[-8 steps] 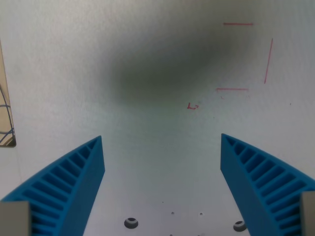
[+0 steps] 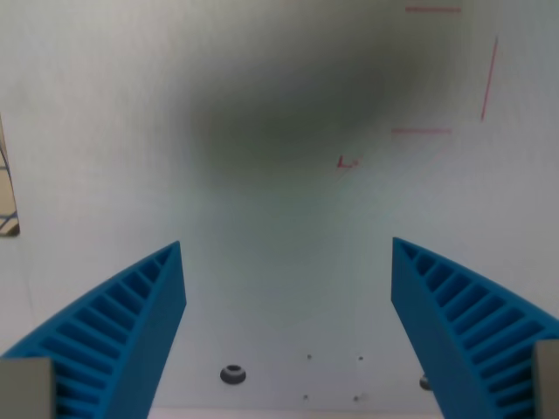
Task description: Move in base negative x
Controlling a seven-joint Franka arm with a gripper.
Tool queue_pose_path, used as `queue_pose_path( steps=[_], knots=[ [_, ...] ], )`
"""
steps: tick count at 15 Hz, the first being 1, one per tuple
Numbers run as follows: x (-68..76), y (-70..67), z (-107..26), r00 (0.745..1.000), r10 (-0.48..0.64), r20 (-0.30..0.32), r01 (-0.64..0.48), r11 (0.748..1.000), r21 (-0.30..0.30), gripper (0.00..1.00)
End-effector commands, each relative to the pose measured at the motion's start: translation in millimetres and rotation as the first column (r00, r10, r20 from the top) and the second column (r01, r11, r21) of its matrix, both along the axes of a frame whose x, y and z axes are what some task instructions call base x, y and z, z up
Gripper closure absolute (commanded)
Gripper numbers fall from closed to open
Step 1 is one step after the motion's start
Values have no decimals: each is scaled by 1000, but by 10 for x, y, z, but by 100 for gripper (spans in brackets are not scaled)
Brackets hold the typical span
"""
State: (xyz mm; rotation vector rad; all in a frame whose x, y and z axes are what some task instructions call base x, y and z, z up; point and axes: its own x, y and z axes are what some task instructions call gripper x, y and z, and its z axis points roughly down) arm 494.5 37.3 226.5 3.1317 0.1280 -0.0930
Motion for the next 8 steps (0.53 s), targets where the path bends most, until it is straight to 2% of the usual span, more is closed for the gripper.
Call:
queue_pose_path(
  steps=[1,8],
  knots=[
    [-281,18,89,999,-3,42,3,1000,3,0],
    [-636,50,40,999,-3,42,3,1000,3,0]
  ],
)
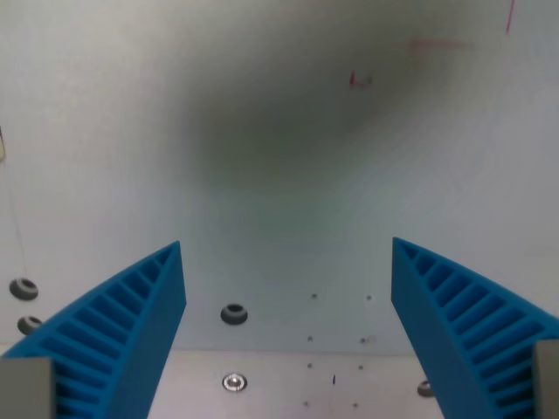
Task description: Move in base negative x
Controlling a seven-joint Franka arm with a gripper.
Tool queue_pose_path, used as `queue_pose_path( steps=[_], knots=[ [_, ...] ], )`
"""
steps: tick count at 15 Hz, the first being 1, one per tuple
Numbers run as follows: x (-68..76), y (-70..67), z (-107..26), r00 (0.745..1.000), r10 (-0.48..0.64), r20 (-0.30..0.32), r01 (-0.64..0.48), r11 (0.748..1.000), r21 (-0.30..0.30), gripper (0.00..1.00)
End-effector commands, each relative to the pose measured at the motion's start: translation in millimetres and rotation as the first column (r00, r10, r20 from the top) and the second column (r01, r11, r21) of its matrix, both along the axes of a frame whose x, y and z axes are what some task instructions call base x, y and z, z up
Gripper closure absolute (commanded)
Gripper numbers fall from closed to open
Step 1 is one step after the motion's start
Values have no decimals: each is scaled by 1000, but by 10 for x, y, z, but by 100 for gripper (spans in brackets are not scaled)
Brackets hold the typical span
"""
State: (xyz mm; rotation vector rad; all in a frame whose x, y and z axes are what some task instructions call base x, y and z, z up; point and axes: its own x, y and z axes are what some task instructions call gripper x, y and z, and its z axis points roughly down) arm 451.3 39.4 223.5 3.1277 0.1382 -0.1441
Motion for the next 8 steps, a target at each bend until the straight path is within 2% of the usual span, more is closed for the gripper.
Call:
queue_pose_path(
  steps=[1,8],
  knots=[
    [-255,34,61,997,-10,75,9,1000,7,0],
    [-610,70,-5,997,-10,75,9,1000,7,0]
  ],
)
